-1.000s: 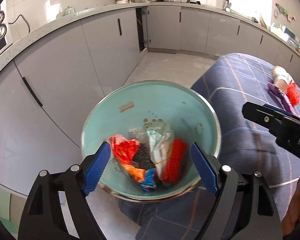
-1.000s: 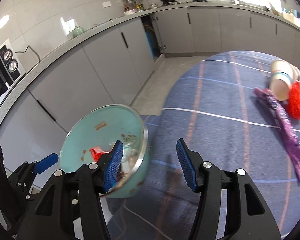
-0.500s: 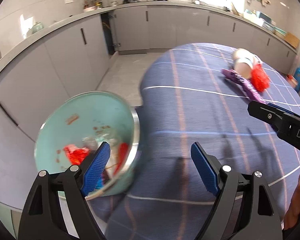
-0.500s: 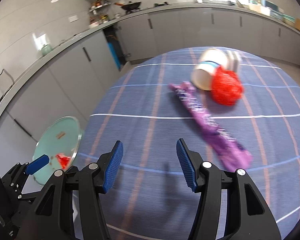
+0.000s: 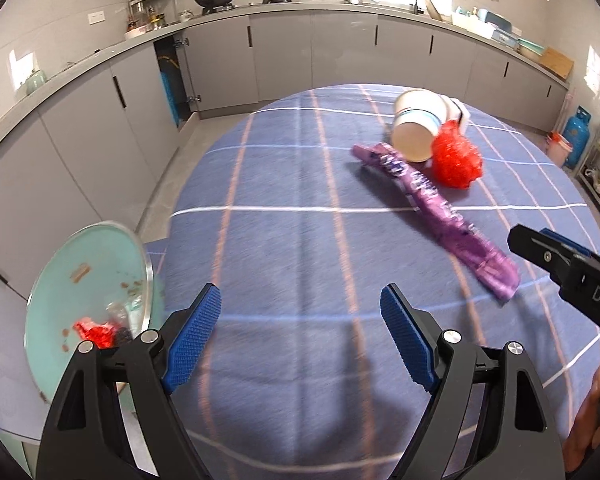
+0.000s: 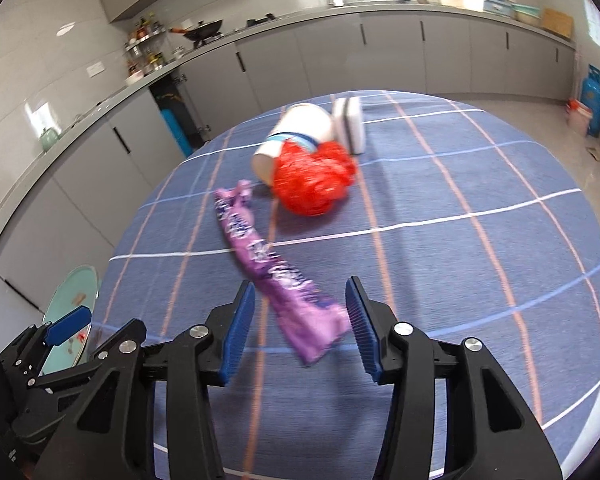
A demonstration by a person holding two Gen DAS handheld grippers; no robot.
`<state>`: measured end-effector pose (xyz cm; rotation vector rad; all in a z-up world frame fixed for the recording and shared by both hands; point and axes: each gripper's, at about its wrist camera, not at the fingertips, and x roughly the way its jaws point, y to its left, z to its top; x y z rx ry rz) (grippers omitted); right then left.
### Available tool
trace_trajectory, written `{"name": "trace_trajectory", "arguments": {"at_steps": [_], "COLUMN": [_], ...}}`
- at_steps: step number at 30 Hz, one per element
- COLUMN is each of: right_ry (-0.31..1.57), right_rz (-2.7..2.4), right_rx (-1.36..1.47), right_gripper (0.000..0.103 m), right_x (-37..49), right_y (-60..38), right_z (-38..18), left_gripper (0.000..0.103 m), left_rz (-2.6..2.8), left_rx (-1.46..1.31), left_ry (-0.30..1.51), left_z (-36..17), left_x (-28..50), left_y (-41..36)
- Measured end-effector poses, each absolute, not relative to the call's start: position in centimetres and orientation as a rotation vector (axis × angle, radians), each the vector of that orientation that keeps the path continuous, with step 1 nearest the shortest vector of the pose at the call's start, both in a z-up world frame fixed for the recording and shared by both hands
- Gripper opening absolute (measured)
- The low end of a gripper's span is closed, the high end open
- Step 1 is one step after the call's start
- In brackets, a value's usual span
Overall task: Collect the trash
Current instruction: 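Move both open tools back to the purple wrapper and red bag, then grasp the purple wrapper with the left tool while the right grasps the red plastic bag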
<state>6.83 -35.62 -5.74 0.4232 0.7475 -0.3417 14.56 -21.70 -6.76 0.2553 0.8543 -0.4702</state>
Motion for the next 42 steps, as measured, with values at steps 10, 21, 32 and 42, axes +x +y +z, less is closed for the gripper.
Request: {"name": "trace_trajectory", "arguments": {"at_steps": [10,21,32,42], "right_ry": [0.758,0.762,0.759,0.837], "right_rz": [-0.383,-0.389,-0.296,-0.254], "right_rx": [0.438,0.487,0.493,0.48], "right_gripper": [0.042,0.043,0.057,0.047], "right_x": [6.3,6.6,11.6,18.1], "right_y": [-40.3,-44.6,-44.0,-42.5], "right_z": [-6.2,-6.5,-5.7,-7.6], "left_gripper": [0.078,0.061,0.027,0.024], "left_rz": [-0.505,-0.493,-0.551,-0.529], "left_rx": [0.257,0.21,0.204,0.182], "left_ry": [0.861,0.942,0.945,0.929], "left_z": [-6.6,-8.5,-9.1,-7.9], "left_x": [14.9,16.4,17.9,19.6], "left_y": [-28.2,-33.2,-31.1,-26.5]}}
